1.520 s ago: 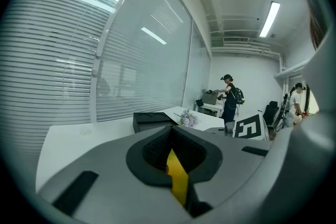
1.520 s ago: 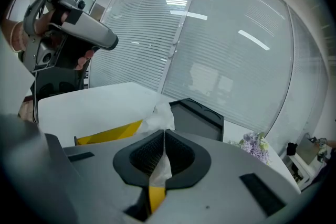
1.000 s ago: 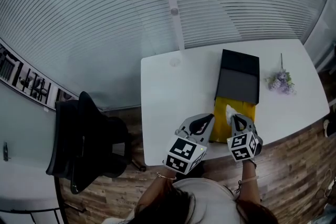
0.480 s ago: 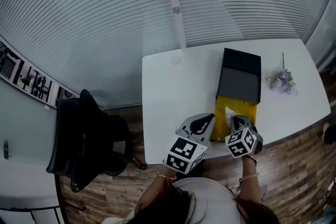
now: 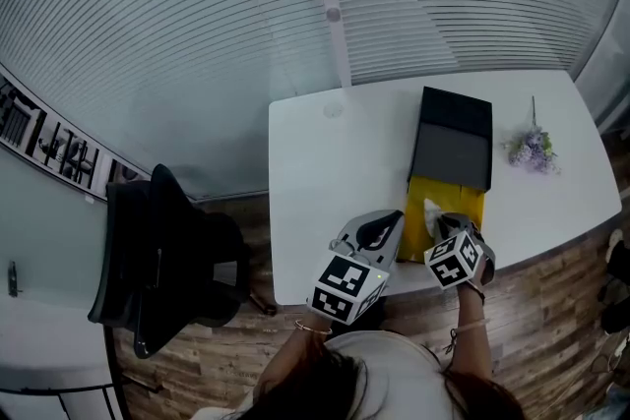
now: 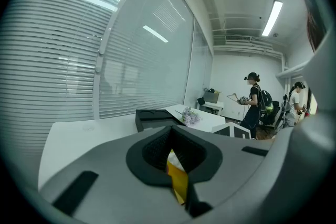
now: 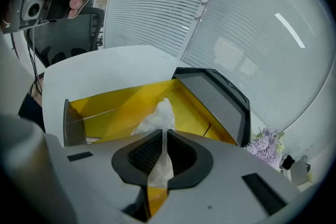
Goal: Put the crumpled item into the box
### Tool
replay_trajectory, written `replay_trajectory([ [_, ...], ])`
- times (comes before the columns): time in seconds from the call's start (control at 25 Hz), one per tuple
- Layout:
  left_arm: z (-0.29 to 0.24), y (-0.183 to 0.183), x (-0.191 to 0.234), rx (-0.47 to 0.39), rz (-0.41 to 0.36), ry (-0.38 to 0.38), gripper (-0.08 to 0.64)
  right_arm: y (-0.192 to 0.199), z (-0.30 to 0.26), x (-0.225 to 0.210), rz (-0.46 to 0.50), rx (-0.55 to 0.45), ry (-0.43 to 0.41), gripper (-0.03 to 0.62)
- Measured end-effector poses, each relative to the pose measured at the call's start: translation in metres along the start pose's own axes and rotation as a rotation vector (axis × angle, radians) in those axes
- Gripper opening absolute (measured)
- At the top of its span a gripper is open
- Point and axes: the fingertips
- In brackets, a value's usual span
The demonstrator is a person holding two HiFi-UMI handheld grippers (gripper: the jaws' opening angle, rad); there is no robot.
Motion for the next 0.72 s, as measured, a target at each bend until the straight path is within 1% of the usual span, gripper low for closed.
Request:
replay_trajectory([
  [0.12,0.0,0.0,0.0,-0.003,0.001,-0.001,0.017,0.0,0.0,-0.001,-0.008,0.0,0.001,0.068],
  [0.44,0.003,-0.001,-0.002,-0.008,-0.001,0.005,0.017,-0.006,0.006,-0.005,-0.026,-0.035,0.028,0.067],
  [0.72,0.004,-0.004,-0.007,-0.019,-0.005,0.007,0.017,-0.018,0.02,-0.012,-0.049,-0.093,0.068,0.067],
])
Point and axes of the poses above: the fingertips, and each gripper's own axes: z backward along the fingers, x to its left, y out of its underside, and after that the axes turned 8 degrees about -x, right-handed
